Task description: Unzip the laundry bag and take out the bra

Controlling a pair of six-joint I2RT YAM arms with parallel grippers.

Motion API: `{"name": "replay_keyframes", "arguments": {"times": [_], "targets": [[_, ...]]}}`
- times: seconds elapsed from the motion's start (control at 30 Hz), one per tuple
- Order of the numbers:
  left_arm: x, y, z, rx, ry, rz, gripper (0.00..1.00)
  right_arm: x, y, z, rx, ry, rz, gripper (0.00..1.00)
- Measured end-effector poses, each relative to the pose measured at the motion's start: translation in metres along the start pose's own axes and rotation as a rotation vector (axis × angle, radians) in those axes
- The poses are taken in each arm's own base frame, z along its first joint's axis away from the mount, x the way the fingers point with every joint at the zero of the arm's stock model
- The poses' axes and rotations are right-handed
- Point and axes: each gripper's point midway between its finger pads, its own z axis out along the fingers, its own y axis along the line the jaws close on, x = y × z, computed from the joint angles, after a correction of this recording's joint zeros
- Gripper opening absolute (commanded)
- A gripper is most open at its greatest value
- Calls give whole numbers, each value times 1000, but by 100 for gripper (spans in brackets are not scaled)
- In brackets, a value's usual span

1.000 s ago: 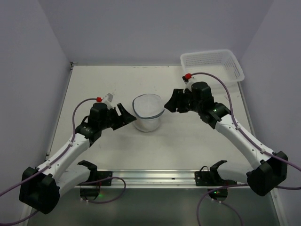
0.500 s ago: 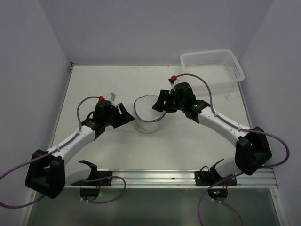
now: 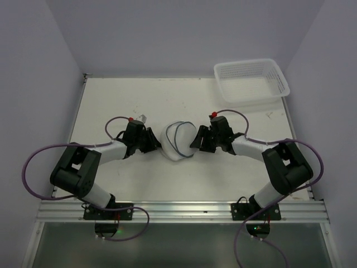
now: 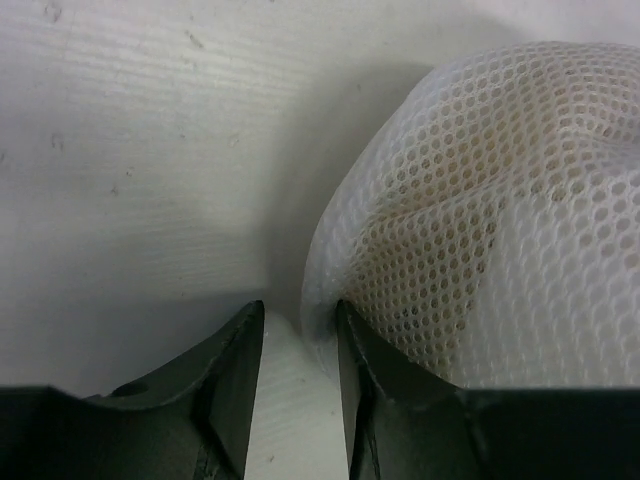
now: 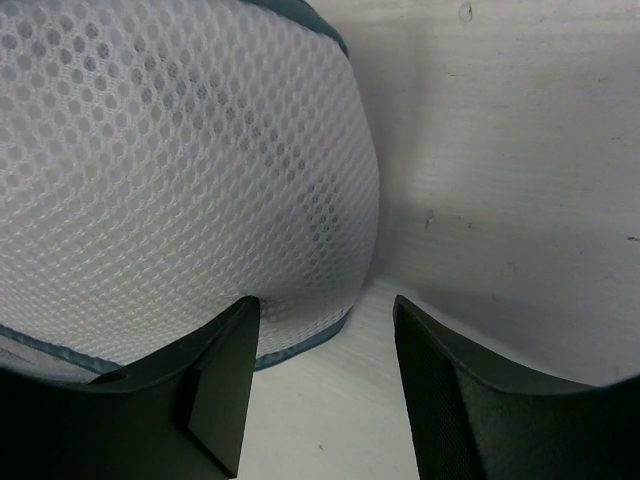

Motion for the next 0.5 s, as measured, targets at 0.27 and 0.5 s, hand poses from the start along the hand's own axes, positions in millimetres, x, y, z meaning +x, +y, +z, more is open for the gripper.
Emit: {"name": "replay_keyframes", "arguments": {"times": [0.27, 0.5], "targets": [[-4, -8, 11, 35, -26, 20, 30, -17, -24, -18, 36, -57, 62, 59], [-5, -7, 11, 30, -30, 23, 29, -66, -55, -96, 188, -298, 101, 65]]}}
